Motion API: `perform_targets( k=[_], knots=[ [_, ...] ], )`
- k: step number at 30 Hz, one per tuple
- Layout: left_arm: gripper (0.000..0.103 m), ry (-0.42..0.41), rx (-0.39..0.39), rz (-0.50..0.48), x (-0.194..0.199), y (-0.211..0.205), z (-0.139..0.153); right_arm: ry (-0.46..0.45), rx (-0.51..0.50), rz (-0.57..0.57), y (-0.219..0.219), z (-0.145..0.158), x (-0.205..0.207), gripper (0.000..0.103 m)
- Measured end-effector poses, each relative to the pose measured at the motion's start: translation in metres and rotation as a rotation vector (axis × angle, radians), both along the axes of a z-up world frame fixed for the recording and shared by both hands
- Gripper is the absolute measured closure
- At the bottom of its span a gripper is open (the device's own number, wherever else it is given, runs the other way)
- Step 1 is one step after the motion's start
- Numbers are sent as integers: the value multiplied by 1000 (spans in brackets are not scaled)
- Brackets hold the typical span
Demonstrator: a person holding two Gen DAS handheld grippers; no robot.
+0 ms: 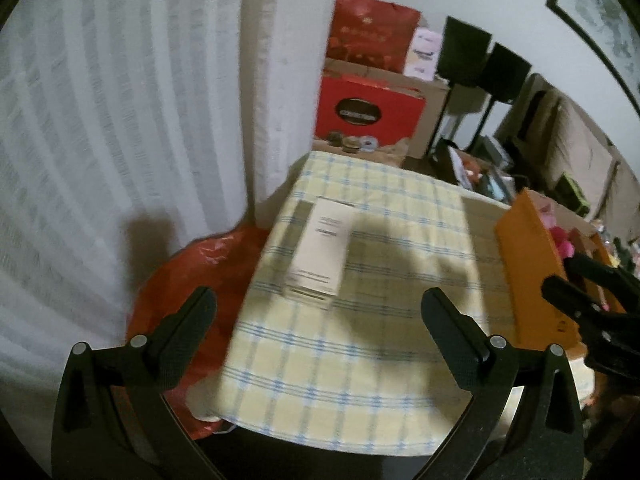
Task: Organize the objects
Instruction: 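Move the left gripper to the white COCO CHANEL box and grasp it, then lift the CHANEL box with the left gripper while the right gripper grasps it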
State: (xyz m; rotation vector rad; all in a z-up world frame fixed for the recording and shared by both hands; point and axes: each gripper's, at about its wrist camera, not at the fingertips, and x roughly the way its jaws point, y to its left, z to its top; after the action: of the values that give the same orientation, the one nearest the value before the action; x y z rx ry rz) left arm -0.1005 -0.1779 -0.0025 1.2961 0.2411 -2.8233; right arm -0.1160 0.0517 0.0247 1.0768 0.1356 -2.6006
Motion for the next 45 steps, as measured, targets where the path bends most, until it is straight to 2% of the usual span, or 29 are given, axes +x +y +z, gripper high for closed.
perform_targets(
  k=[7, 19, 23, 26, 30, 38, 45],
  knots=[
    [1, -33, -9, 14, -21, -12, -33, -41, 4, 28, -17, -20, -9, 14],
    [2, -48, -40, -49, -51, 7, -67, -85, -43, 39, -33, -42, -25, 14],
    [12, -58, -55, -59, -60, 11, -75, -109, -57, 39, -38, -50, -32, 14],
    [25, -64, -51, -68, -65, 13, -81, -124, -66, 36, -39, -53, -36, 15],
    [55, -77, -45, -78, -67, 14, -87, -146, -96, 32, -39, -56, -41, 15],
    [56, -41, 37, -59, -54, 3, -86, -221, -209, 23, -41, -65, -59, 19],
    [56, -36, 101, -60, -22, 12, -85, -313, -296, 32, -50, -81, -70, 24]
  ],
)
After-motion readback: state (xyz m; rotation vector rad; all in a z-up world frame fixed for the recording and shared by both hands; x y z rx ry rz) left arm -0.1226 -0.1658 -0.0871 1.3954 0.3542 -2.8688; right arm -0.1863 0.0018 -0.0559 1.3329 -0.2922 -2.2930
